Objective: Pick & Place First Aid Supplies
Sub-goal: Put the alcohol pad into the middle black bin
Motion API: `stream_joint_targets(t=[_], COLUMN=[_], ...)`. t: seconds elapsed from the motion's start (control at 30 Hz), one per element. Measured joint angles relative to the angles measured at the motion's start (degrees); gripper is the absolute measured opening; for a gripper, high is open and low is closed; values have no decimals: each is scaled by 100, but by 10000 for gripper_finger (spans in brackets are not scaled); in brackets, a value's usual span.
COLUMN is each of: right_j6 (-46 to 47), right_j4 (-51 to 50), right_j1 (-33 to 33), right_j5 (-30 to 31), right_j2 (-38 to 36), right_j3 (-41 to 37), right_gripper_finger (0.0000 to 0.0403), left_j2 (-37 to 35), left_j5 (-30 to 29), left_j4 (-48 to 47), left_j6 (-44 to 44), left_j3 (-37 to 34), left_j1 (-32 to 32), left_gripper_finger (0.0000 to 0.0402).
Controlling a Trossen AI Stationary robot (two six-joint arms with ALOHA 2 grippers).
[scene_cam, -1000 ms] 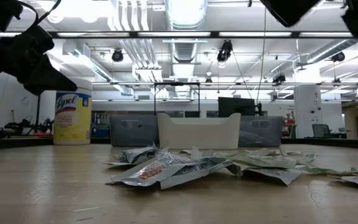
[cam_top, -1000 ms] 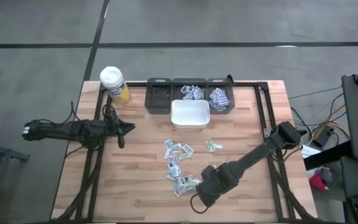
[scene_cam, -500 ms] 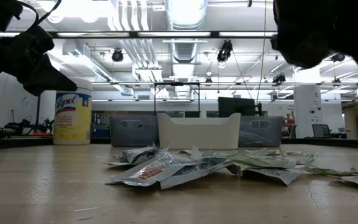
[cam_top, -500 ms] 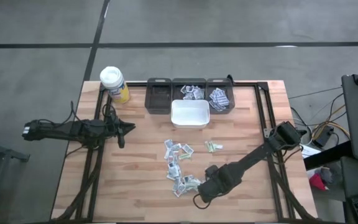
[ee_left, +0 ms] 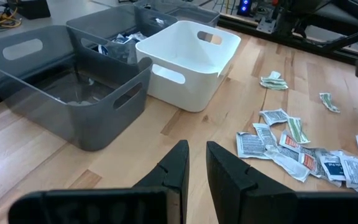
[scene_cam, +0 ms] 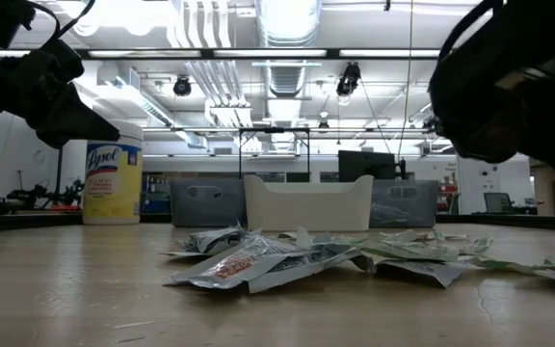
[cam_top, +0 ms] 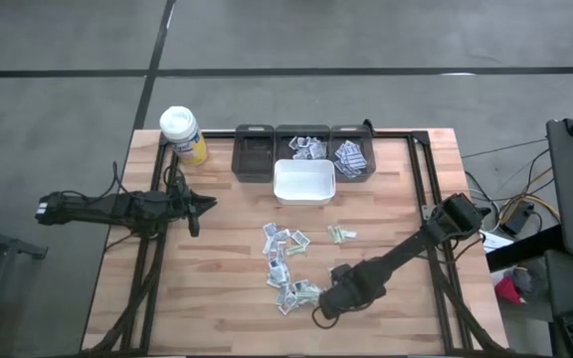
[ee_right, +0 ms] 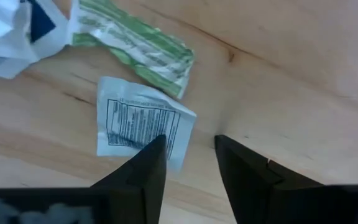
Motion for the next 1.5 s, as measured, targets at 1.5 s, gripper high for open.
stream_joint_targets(t=[1.5], right_j6=[-4136], right_j4=[257], right_j1=[-108], right_j5=[1588], right_j2=[-1198], right_j3=[-71], right_gripper_finger=[8], left_j2=[-2], left_j5=[-2], left_j4=[82], left_j6=[15], left_j3=[0], left_j1=[0], left_gripper_finger=[53])
